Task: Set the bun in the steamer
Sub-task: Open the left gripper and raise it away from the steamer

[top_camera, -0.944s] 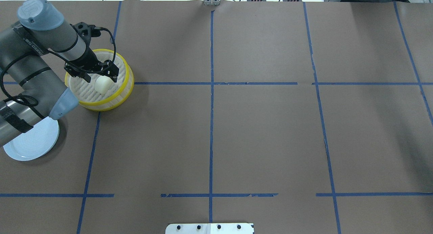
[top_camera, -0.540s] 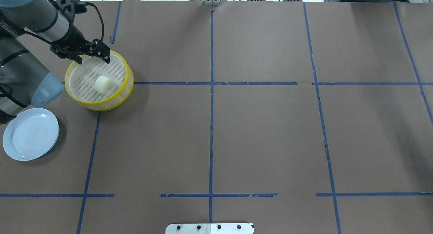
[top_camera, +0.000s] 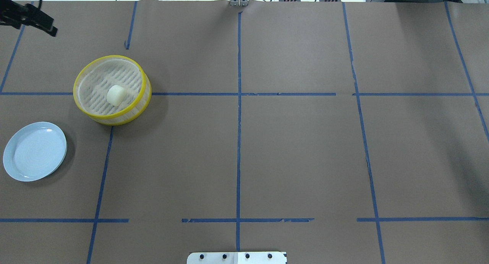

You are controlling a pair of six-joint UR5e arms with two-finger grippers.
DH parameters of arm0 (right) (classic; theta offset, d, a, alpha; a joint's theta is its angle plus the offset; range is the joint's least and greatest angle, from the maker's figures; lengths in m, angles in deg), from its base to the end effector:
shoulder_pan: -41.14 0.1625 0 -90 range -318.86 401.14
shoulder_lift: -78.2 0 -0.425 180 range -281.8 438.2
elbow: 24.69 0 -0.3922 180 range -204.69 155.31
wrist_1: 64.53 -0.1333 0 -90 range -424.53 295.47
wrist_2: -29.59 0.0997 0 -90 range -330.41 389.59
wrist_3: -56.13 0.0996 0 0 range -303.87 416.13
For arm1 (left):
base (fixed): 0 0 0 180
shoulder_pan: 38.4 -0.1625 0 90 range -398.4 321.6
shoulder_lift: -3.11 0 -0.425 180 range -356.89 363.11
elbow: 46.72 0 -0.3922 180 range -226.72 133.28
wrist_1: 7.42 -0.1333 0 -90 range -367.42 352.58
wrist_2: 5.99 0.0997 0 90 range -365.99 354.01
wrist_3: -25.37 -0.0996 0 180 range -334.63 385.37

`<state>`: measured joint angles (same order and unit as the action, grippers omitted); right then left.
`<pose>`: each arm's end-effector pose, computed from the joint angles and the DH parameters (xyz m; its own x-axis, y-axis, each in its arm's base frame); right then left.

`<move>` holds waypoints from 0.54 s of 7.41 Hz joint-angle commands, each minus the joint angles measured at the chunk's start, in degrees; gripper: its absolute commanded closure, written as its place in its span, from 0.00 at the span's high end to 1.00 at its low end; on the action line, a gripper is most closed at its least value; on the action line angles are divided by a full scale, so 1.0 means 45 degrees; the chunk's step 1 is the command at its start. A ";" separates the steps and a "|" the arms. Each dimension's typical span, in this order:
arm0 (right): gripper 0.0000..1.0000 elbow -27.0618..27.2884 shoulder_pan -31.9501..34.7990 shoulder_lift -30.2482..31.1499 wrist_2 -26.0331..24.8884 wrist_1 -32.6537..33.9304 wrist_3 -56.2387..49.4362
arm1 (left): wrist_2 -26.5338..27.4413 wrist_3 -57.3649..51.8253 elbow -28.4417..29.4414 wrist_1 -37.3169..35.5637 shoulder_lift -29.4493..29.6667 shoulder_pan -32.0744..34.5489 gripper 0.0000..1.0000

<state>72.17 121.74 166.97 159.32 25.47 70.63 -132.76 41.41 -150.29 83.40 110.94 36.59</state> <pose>-0.0141 -0.5115 0.5940 0.7608 0.0370 0.6479 -0.0297 0.9993 -0.0222 0.0821 -0.5907 0.3771 0.7247 0.2699 -0.6340 -0.0196 0.9278 0.3725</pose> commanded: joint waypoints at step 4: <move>1.00 0.0000 0.0000 0.0000 0.0000 0.0000 0.0000 | 0.0027 -0.2938 0.1003 0.1022 -0.3971 0.2939 1.00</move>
<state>72.17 121.74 166.97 159.32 25.47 70.63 -132.59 28.98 -146.44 85.38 98.90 46.64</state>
